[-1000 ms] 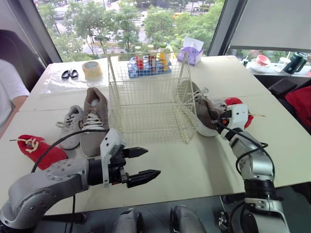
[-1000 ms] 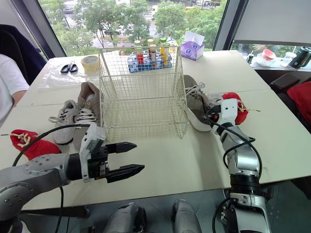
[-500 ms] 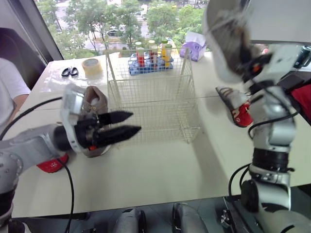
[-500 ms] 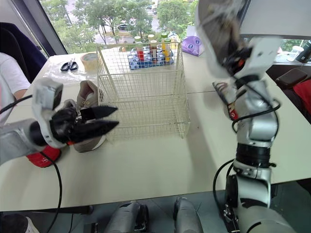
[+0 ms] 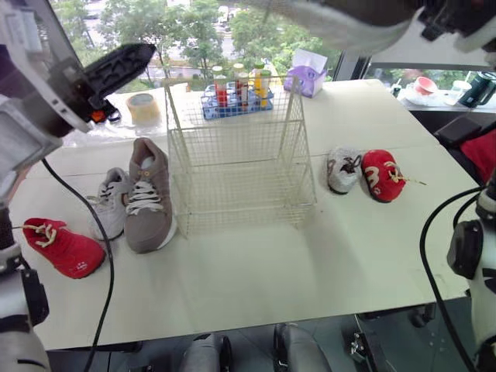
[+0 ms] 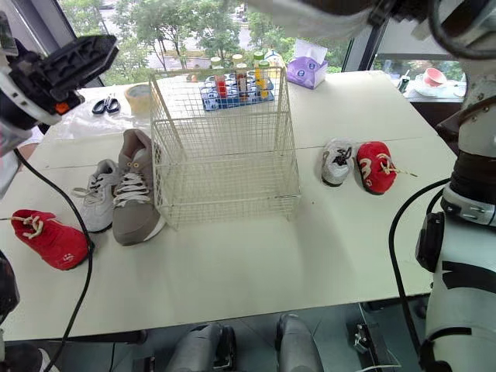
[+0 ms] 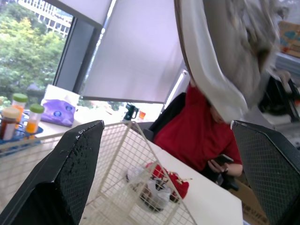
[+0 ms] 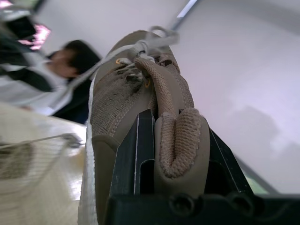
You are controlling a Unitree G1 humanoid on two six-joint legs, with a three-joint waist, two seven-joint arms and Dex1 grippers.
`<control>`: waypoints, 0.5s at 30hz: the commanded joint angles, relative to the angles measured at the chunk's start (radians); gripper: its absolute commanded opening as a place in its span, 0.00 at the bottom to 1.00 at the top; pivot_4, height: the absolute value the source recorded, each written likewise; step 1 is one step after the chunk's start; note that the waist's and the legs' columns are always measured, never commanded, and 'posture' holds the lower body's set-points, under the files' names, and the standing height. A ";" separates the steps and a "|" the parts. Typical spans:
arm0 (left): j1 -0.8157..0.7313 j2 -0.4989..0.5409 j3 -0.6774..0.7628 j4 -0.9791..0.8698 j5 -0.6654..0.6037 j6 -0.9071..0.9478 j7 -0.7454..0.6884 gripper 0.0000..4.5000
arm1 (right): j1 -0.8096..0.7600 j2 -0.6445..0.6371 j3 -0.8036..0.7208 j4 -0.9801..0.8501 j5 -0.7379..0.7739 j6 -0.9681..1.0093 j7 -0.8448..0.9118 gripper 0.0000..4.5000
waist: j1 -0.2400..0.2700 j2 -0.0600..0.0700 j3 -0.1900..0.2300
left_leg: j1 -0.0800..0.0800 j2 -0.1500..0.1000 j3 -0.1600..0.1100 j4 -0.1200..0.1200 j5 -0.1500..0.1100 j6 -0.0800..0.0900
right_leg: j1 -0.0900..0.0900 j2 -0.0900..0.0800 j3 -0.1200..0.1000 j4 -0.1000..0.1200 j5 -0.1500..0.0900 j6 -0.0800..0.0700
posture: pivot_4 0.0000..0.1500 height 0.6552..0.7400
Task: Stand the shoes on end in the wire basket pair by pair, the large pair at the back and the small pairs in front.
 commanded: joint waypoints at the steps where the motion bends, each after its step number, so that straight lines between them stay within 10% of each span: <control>1: -0.058 -0.007 0.056 0.036 0.004 0.029 -0.027 1.00 | -0.022 0.000 -0.019 -0.067 0.038 0.015 0.018 0.06 | 0.002 -0.002 0.001 | 0.000 0.000 0.000 0.000 0.000 0.000 | 0.000 -0.001 0.000 0.000 0.000 0.000 | 1.00 1.00; 15: -0.224 0.043 -0.023 0.189 0.203 0.184 -0.350 1.00 | 0.033 0.017 0.023 -0.163 0.059 0.025 0.116 0.06 | -0.002 -0.006 0.002 | -0.002 -0.001 0.000 0.000 0.000 -0.001 | -0.002 -0.001 -0.001 0.001 0.000 0.000 | 1.00 1.00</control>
